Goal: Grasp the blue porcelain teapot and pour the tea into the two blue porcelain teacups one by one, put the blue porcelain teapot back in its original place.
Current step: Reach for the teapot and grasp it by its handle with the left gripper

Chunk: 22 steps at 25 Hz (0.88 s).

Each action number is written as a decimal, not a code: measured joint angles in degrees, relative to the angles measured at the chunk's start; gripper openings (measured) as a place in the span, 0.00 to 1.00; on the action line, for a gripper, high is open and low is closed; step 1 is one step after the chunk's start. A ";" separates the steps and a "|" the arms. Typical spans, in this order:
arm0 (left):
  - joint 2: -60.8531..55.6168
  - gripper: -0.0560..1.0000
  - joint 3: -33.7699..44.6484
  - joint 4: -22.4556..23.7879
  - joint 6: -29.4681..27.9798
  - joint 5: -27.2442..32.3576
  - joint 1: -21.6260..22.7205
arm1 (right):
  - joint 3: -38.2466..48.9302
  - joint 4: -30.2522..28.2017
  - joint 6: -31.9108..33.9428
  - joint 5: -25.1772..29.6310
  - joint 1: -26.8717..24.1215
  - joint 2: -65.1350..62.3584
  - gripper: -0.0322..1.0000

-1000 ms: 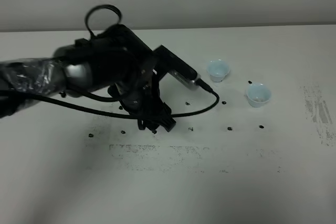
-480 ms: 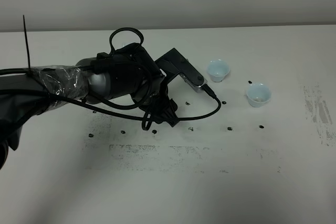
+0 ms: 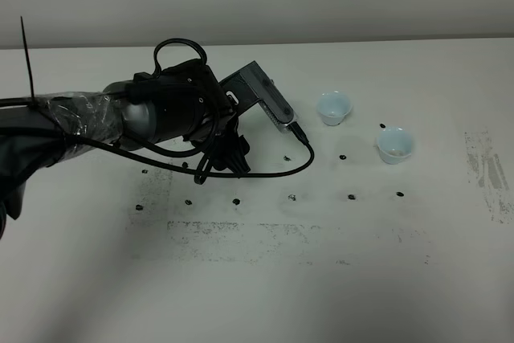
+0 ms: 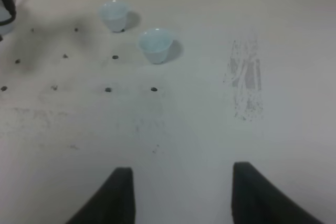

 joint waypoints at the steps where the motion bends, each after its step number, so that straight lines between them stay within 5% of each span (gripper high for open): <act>1: 0.00 0.71 0.00 0.05 0.00 0.00 0.00 | 0.00 0.00 0.00 0.00 0.00 0.00 0.46; 9: 0.07 0.71 0.00 -0.39 2.86 0.19 0.00 | 0.00 1.85 -0.11 0.00 0.00 0.00 0.46; 16: 0.07 0.70 0.00 -6.52 13.30 0.32 0.00 | 0.00 2.18 -0.11 0.00 0.00 0.00 0.46; 22: 0.60 0.70 0.00 -8.51 14.62 3.19 0.14 | 0.00 2.18 -0.11 -0.06 0.00 0.00 0.46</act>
